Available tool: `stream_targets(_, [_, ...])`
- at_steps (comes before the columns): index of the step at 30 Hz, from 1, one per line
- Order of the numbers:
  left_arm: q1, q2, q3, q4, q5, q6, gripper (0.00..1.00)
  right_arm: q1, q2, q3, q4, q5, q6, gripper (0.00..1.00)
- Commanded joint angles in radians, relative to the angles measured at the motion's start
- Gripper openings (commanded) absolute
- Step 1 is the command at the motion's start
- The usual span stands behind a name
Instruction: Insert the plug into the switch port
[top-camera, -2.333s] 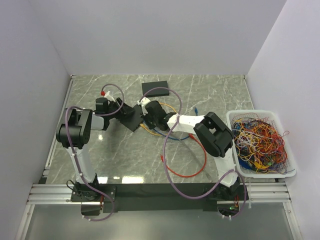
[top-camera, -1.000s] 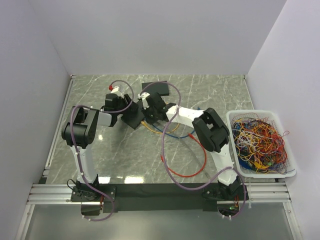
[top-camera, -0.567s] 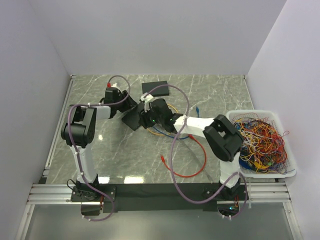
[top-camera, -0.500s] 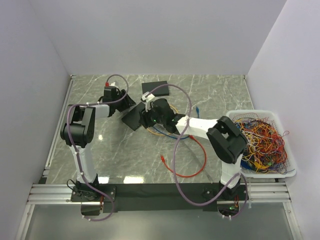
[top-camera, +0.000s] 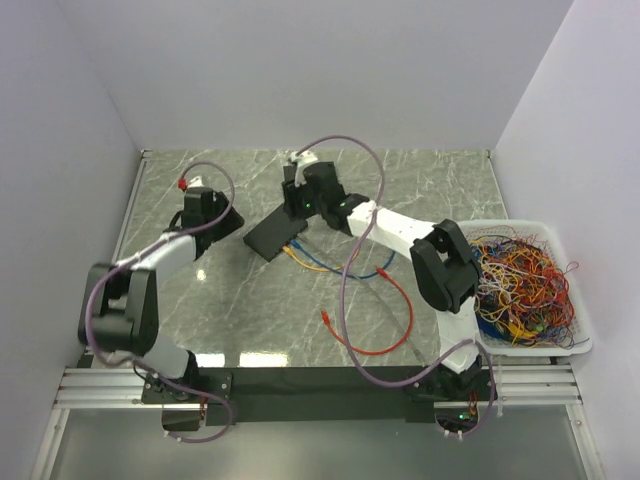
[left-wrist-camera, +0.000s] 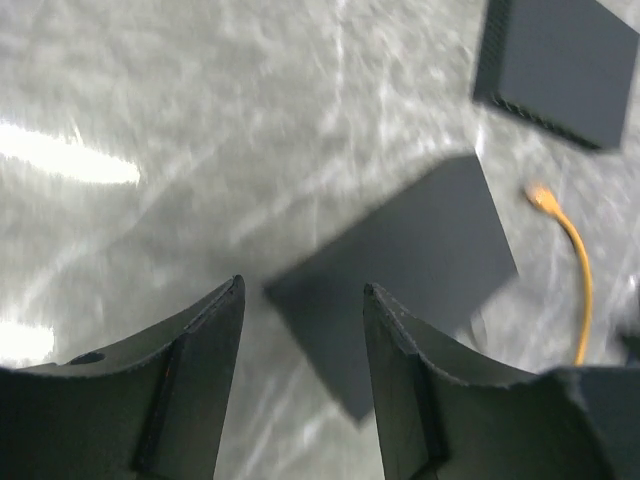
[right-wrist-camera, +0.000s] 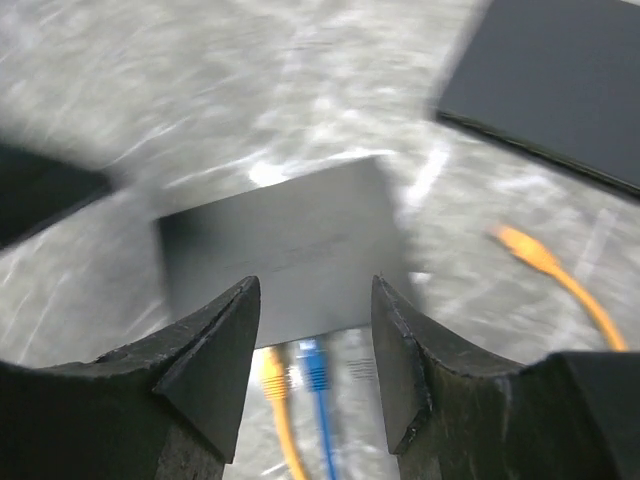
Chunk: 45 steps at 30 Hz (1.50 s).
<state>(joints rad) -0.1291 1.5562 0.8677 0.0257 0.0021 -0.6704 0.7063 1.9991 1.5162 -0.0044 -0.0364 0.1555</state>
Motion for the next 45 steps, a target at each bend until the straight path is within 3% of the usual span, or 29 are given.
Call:
stream_targets(1, [-0.046, -0.108, -0.119, 0.005, -0.036, -0.017, 0.57, -0.079, 0.021, 0.064, -0.098, -0.02, 0.082, 0.56])
stream_targets(8, [-0.135, -0.197, -0.246, 0.097, 0.029, -0.078, 0.58, -0.111, 0.128, 0.162, -0.181, -0.059, 0.122, 0.56])
stream_targets(18, [-0.141, -0.052, -0.228, 0.238, 0.09, -0.11, 0.56, -0.11, 0.28, 0.275, -0.267, -0.135, 0.141, 0.57])
stream_targets(29, [-0.139, 0.056, -0.156, 0.244, 0.087, -0.103, 0.56, -0.09, 0.297, 0.268, -0.27, -0.215, 0.156, 0.54])
stream_targets(37, [-0.024, 0.079, -0.113, 0.209, 0.142, -0.093, 0.55, 0.06, 0.316, 0.288, -0.252, -0.292, 0.225, 0.52])
stream_targets(45, [0.17, 0.012, -0.104, 0.091, 0.099, -0.052, 0.56, 0.163, 0.486, 0.561, -0.257, -0.414, 0.318, 0.52])
